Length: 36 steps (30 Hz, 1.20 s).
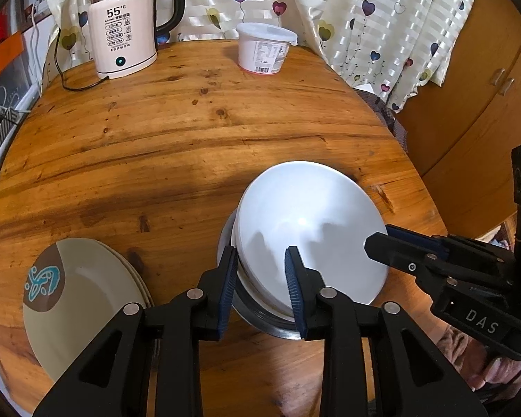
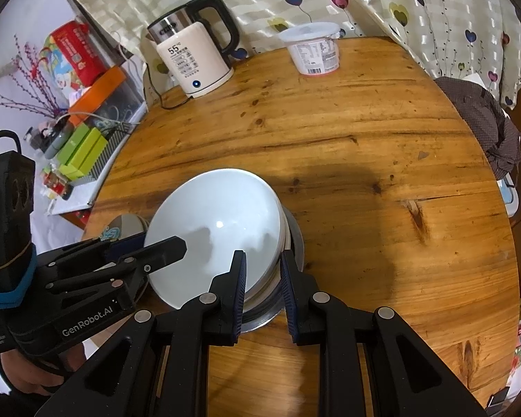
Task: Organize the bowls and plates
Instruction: 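Open both tools and release the white bowl on the stack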
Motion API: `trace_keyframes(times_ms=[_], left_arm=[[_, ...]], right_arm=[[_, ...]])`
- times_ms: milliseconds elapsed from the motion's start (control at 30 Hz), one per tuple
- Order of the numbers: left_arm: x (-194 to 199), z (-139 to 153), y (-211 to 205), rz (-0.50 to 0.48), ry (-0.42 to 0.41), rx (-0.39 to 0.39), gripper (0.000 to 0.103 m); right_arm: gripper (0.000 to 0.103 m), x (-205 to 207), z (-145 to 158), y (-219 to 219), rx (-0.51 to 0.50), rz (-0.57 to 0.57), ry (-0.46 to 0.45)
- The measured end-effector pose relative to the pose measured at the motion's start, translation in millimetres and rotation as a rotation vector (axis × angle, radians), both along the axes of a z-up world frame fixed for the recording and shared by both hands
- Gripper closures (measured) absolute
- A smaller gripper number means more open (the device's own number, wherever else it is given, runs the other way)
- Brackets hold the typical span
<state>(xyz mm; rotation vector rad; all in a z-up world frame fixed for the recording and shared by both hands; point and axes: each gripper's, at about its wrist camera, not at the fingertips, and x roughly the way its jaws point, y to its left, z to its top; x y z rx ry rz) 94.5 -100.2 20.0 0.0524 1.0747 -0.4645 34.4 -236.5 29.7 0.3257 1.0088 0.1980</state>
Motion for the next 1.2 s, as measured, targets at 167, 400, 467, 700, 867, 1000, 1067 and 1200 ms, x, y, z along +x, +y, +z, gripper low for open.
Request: trace_keyframes(times_ms=[167, 400, 467, 700, 867, 1000, 1067, 1200], left_arm=[[-1.8, -1.4, -1.7, -0.005, -0.017, 0.009, 0.07], [-5.2, -2.3, 0.0, 0.002, -0.048, -0.008, 0.07], [-5.5, -2.5, 1.3, 0.008, -0.05, -0.02, 0.07], [-7.8, 1.1, 5.4, 0.018, -0.068, -0.057, 0.07], [-11.4, 3.7, 7.0, 0.021, -0.091, -0.069, 0.07], [-14.3, 8.1, 8.9, 0.024, -0.118, -0.074, 0.07], [-15.6, 9.8, 9.9, 0.028, -0.129, -0.075, 0.07], [-18.6, 13.2, 12.7, 0.038, -0.153, -0.076, 0.07]], right_arm=[[0.083, -0.3, 0.4, -0.1, -0.004, 0.001, -0.003], [0.083, -2.3, 1.9, 0.1, -0.021, 0.009, -0.013], [0.083, -2.4, 2.1, 0.5, -0.02, 0.008, -0.013], [0.083, -3.5, 6.7, -0.2, -0.03, 0.011, -0.028], [0.081, -5.0, 9.4, 1.5, -0.037, 0.018, -0.039], [0.068, -5.8, 11.4, 1.4, -0.045, 0.02, -0.051], [0.064, -7.5, 12.4, 1.3, -0.047, 0.02, -0.058], [0.054, -10.2, 16.4, 1.7, -0.057, 0.021, -0.078]])
